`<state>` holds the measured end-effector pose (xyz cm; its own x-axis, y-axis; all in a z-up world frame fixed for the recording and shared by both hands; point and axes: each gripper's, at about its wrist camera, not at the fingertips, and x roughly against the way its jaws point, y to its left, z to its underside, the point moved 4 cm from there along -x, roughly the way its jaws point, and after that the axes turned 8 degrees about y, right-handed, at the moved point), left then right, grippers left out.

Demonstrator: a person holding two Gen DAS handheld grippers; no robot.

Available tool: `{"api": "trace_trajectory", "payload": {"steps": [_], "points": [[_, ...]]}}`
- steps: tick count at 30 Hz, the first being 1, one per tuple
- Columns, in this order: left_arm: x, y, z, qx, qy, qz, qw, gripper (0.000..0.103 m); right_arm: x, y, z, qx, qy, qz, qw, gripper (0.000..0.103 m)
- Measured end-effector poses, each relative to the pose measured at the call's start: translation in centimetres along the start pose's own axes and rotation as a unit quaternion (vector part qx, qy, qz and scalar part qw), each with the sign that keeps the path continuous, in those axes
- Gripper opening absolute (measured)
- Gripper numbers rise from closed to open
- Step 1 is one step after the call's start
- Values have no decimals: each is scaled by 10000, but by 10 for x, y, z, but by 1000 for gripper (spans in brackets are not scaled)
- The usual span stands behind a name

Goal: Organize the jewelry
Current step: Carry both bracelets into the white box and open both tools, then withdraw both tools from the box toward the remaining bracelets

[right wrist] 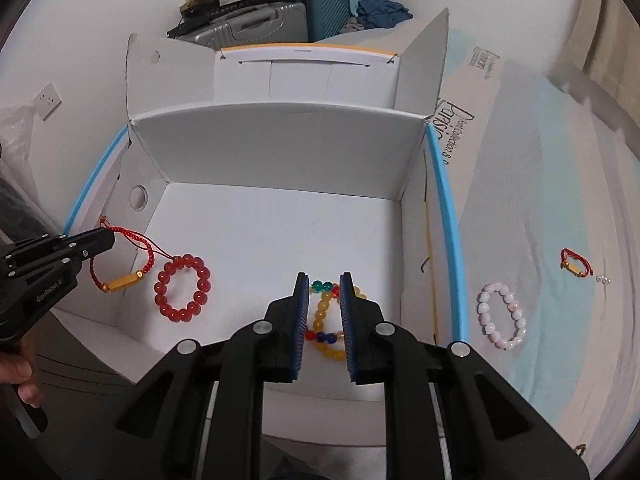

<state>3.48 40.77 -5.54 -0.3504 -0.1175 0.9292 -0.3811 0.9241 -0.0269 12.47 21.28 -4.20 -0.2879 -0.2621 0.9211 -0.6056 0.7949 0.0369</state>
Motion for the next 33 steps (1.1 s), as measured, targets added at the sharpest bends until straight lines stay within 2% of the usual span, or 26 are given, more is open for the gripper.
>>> {"api": "trace_trajectory", "payload": {"steps": [7,11,13,15,18,20,21,23,24,27,29,33], "points": [[-17,6,4,-3,226,-39,9997,4,-17,0,5,-67,222,-24,9997,14],[-19,4,5,2,237,-29,9997,7,-21,0,9,-78,252,15,9997,16],[-20,3,6,-15,246,-98,9996,8,-19,1,9,-100,220,-16,9997,35],[-20,2,7,-25,270,-94,9996,9,-14,2,9,-72,107,7,9999,45],[-16,-3,8,-89,221,-82,9997,23,-6,2,8,-49,-27,9,10000,59],[-12,-7,8,-139,161,-70,9997,38,-1,1,7,-52,-89,31,9999,64],[-9,-10,8,-165,120,-47,9998,41,2,-1,7,-68,-120,13,9999,67],[-4,-13,7,-176,-14,-190,9997,67,6,-3,8,-74,-163,24,9998,72],[1,-15,7,-184,-125,-237,9995,68,8,-5,9,-81,-189,39,9998,73],[5,-19,6,-188,-138,-218,9995,70,15,-14,13,-132,-230,42,9996,77],[8,-22,6,-189,-192,-237,9994,77,21,-23,17,-192,-266,67,9994,78],[17,-34,4,-237,-341,-265,9988,84,33,-40,27,-318,-346,131,9988,79]]}}
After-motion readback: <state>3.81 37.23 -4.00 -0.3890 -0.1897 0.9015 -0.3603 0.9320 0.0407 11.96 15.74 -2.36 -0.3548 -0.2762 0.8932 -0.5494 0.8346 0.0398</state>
